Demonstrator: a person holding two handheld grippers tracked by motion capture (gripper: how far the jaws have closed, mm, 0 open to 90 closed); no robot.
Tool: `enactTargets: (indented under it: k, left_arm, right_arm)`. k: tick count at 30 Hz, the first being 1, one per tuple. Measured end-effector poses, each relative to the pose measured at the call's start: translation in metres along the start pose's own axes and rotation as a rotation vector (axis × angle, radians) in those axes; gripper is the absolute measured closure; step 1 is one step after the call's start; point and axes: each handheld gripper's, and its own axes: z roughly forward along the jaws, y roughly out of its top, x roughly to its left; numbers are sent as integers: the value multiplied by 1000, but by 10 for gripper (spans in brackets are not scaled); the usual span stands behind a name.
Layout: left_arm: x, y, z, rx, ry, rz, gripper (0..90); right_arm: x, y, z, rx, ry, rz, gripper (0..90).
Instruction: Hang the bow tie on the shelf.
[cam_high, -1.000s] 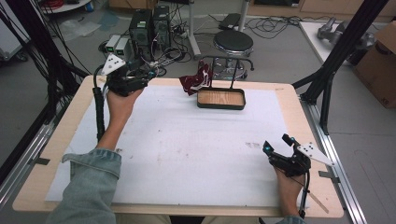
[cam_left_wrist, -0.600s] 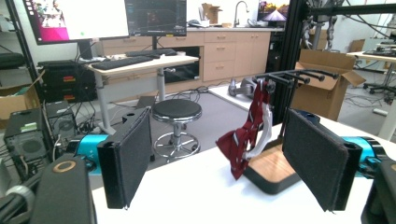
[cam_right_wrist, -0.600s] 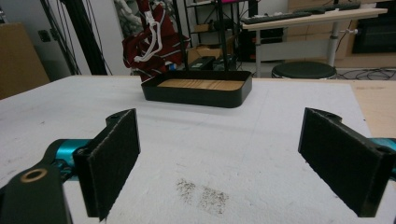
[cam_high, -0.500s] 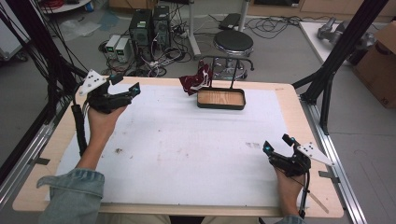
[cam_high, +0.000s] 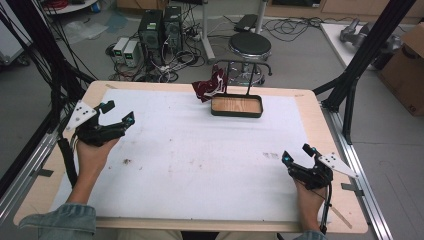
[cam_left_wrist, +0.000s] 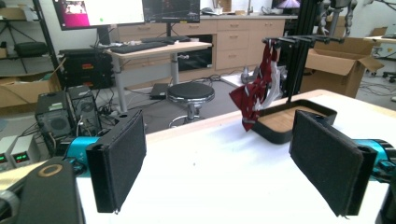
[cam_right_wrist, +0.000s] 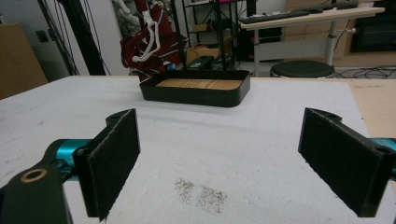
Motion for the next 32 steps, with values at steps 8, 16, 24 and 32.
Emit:
enactTargets:
  k: [8, 16, 24, 32]
  left_arm:
    - [-4, -23, -16, 46, 19, 17, 183]
    - [-8, -48, -25, 68, 27, 5, 183]
    - [-9, -64, -31, 99, 44, -1, 184]
    - [-8, -67, -30, 124, 46, 3, 183]
  right_arm:
    - [0, 0, 0, 0, 0, 1, 118]
    - [0, 0, 0, 2, -4, 2, 118]
    - [0, 0, 0, 0, -4, 2, 118]
    - [0, 0, 0, -3, -1, -2, 118]
